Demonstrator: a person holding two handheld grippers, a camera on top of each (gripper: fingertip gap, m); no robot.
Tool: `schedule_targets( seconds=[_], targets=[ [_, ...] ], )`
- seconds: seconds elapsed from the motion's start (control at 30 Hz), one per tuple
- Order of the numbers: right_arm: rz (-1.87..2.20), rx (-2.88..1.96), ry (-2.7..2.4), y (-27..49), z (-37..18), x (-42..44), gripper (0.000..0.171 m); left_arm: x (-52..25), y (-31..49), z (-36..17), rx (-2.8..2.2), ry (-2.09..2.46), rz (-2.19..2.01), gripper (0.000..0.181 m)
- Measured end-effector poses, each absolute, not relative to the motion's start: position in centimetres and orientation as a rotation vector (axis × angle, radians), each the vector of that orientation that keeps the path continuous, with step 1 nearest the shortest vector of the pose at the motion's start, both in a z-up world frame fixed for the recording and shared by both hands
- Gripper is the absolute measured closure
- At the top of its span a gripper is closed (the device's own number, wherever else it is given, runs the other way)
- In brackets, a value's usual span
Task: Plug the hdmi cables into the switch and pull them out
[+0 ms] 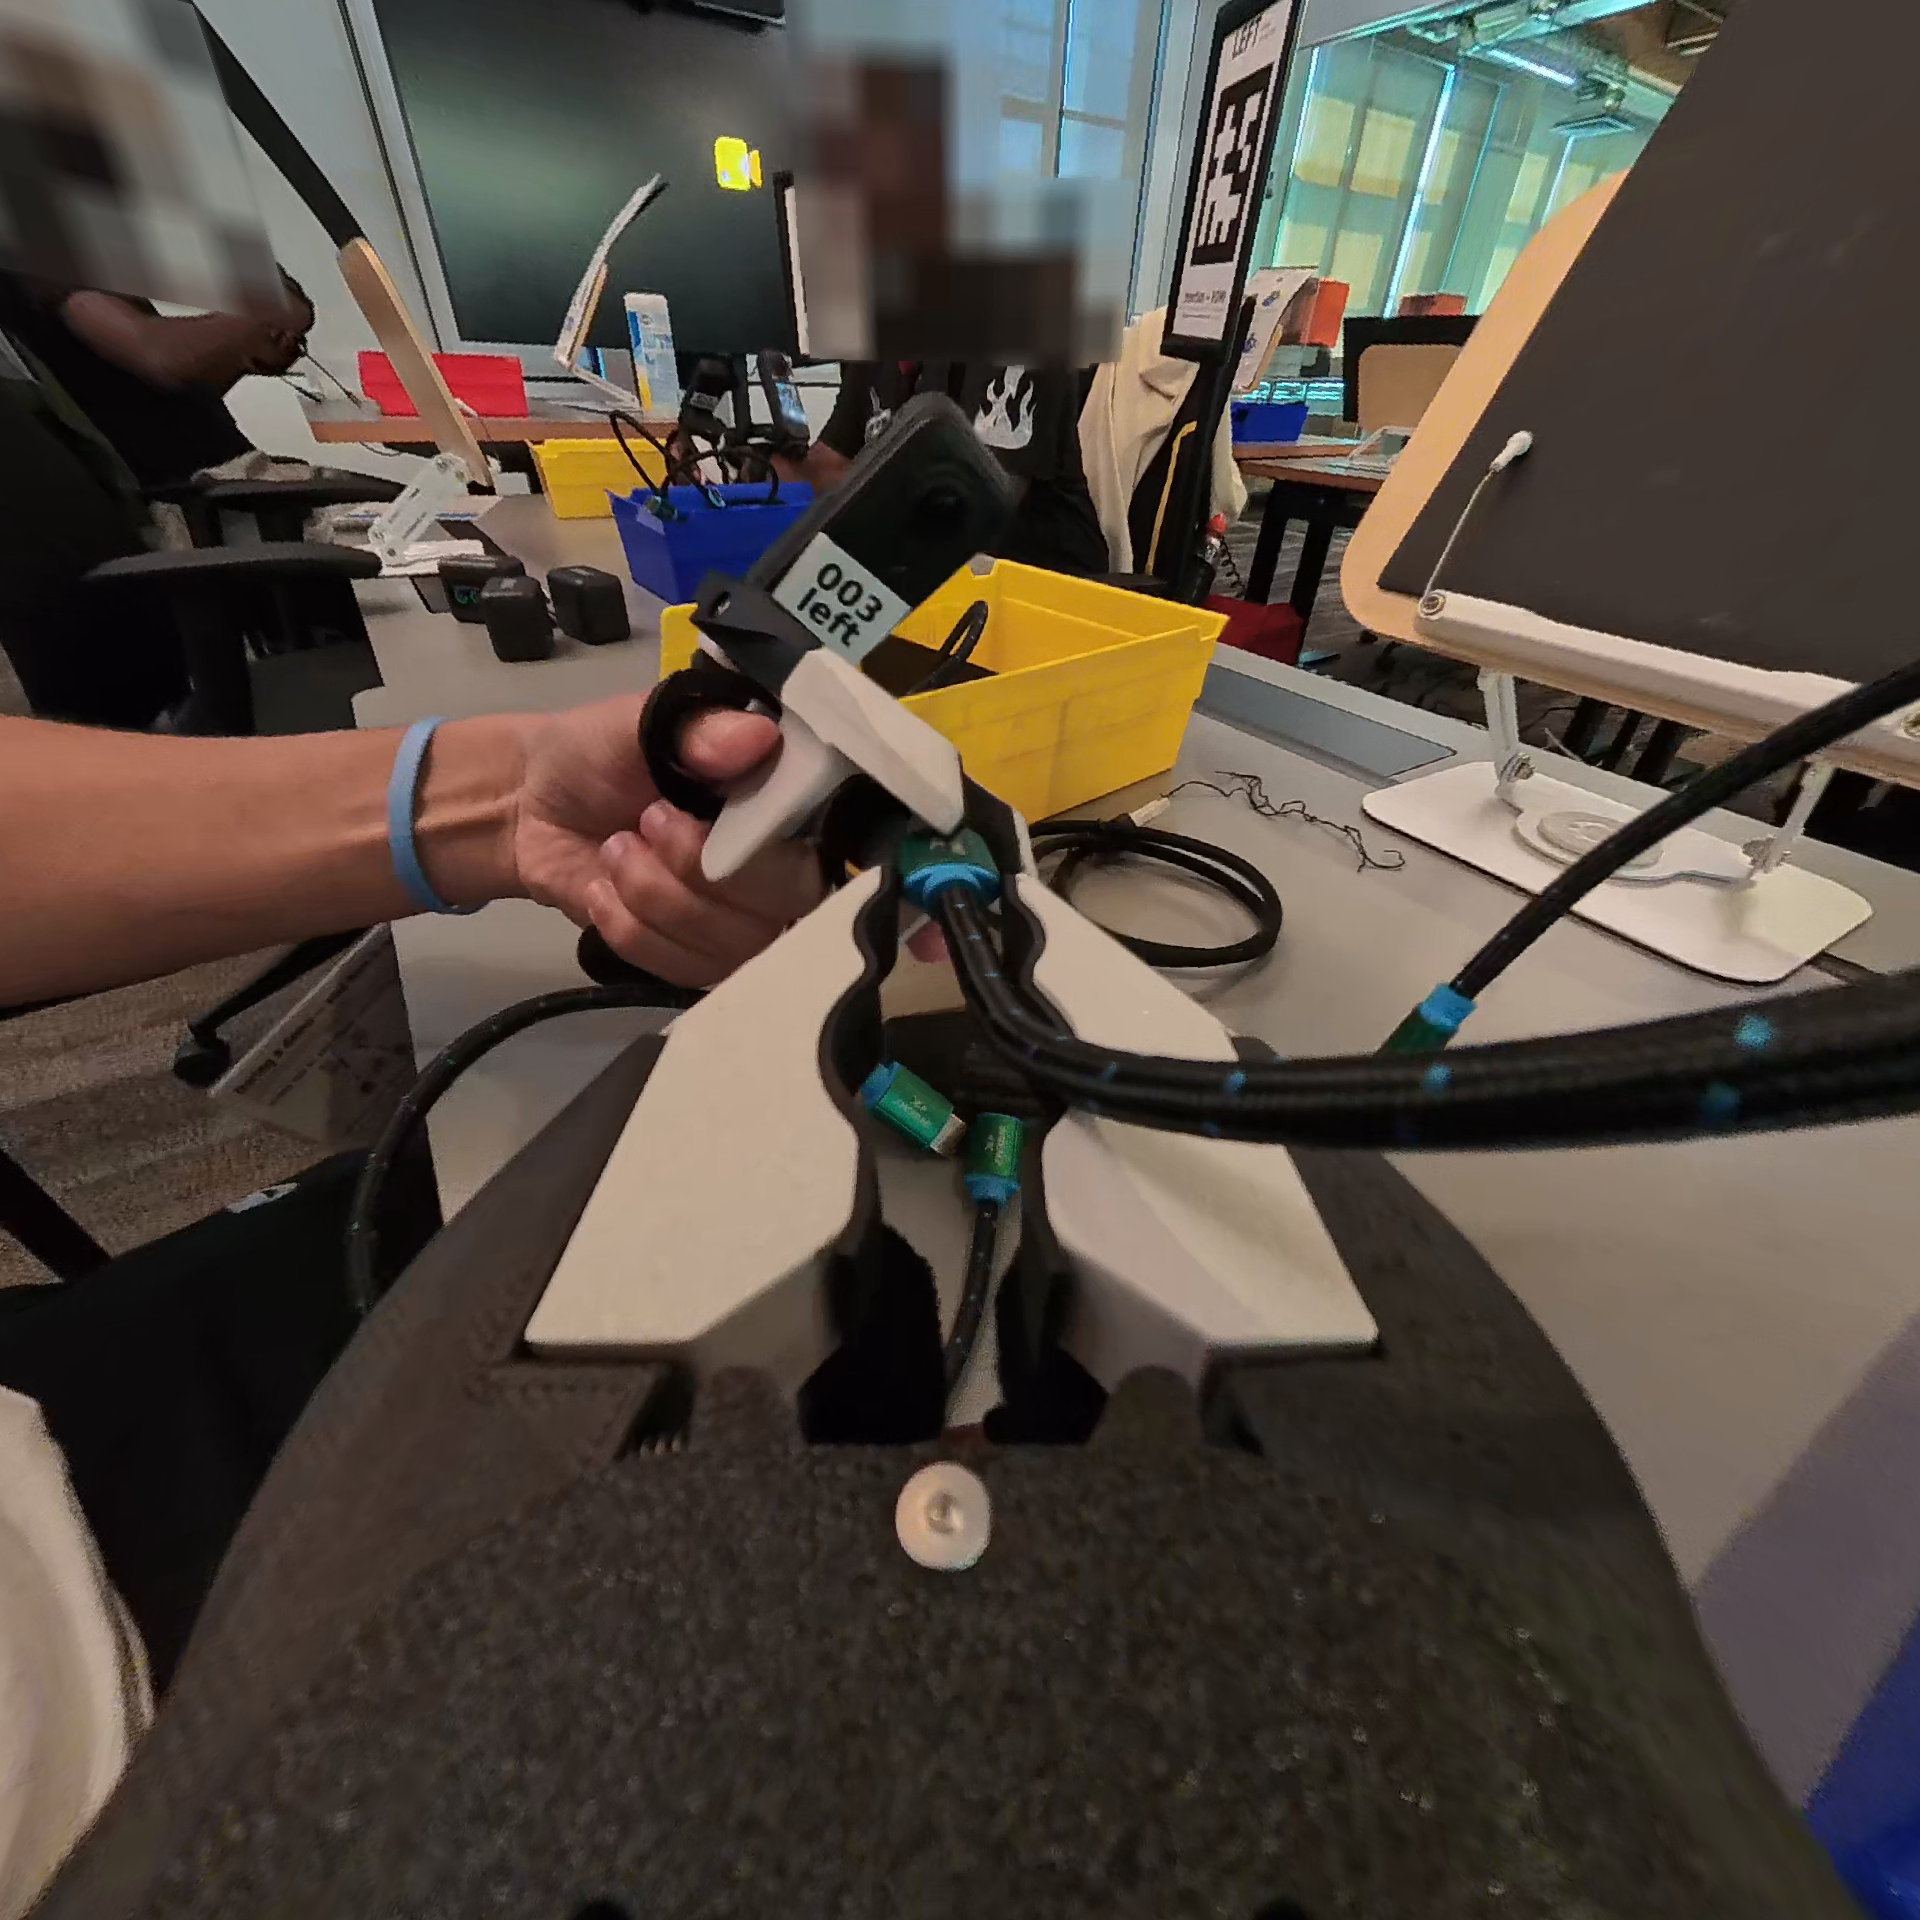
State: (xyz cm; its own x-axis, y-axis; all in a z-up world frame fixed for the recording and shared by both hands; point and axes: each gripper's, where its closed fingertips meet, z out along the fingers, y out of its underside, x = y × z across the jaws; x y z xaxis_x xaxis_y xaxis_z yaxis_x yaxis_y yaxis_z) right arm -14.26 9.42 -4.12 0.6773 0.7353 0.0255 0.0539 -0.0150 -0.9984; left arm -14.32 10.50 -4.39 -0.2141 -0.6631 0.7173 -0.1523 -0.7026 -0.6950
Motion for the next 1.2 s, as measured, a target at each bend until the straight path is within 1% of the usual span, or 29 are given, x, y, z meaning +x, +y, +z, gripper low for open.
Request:
schedule_targets(
  seconds=[0.13,0.27,0.4,0.53,0.67,0.8,0.9,1.07,1.2],
  targets=[
    [0.625,-1.531,-0.62,10.1,-4.1,-12.7,0.153,-15.6,12.4,-4.8,-1.711,0.953,-1.835,0.161],
    [0.611,-1.556,-0.545,10.8,-4.3,-11.0,0.153,-17.3,14.4,-5.7,-1.711,1.076,-1.453,0.157],
    [0.547,-1.567,-0.526,11.0,-4.7,-9.9,0.153,-19.5,15.7,-8.5,-1.8,1.229,-1.019,0.148],
    [0.515,-1.555,-0.51,10.8,-4.6,-9.5,0.153,-22.3,16.4,-11.0,-1.954,1.117,-0.747,0.141],
    [0.518,-1.571,-0.528,10.7,-5.3,-9.7,0.153,-23.6,14.8,-14.4,-2.039,1.071,-0.597,0.137],
    [0.541,-1.573,-0.558,10.6,-5.6,-10.4,0.153,-23.0,14.6,-16.9,-2.118,1.084,-0.442,0.137],
    [0.535,-1.567,-0.574,10.5,-5.5,-10.8,0.153,-21.7,14.7,-17.5,-2.148,1.062,-0.489,0.136],
    [0.555,-1.572,-0.575,10.6,-5.7,-11.1,0.154,-20.4,14.8,-18.5,-2.168,1.047,-0.465,0.118],
    [0.566,-1.58,-0.568,10.6,-5.8,-11.1,0.153,-19.3,14.8,-18.2,-2.119,1.029,-0.428,0.116]
  ],
)
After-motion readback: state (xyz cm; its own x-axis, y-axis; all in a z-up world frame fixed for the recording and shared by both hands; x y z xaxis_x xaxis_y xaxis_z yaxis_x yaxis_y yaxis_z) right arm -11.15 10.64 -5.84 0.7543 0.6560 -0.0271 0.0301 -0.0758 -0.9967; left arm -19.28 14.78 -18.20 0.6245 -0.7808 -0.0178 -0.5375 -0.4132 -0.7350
